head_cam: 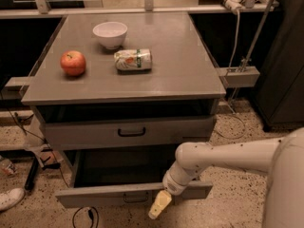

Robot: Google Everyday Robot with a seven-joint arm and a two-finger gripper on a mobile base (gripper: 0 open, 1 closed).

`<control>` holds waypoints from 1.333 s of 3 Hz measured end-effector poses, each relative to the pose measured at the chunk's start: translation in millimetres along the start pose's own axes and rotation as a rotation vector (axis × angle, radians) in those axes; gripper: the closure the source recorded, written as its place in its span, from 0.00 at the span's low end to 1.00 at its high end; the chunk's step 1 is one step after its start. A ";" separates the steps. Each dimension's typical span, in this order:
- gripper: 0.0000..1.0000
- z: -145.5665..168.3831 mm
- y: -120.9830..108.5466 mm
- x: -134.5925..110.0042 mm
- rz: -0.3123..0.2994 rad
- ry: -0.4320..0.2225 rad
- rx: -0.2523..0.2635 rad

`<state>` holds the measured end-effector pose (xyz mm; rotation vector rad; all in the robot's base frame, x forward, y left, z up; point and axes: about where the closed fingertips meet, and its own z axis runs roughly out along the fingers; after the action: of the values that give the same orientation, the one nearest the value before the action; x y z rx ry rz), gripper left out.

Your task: Open middle drawer

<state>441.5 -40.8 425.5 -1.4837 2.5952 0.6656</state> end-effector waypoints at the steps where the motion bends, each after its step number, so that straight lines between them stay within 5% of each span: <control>1: 0.00 -12.4 16.5 29.7 0.067 -0.010 0.023; 4: 0.00 -33.2 52.9 77.3 0.166 0.003 0.047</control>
Offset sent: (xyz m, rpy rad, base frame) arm -0.0581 -0.0441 0.0178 -0.0296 0.0099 -0.1494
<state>361.1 -93.2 451.4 -1.2670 2.7380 0.6132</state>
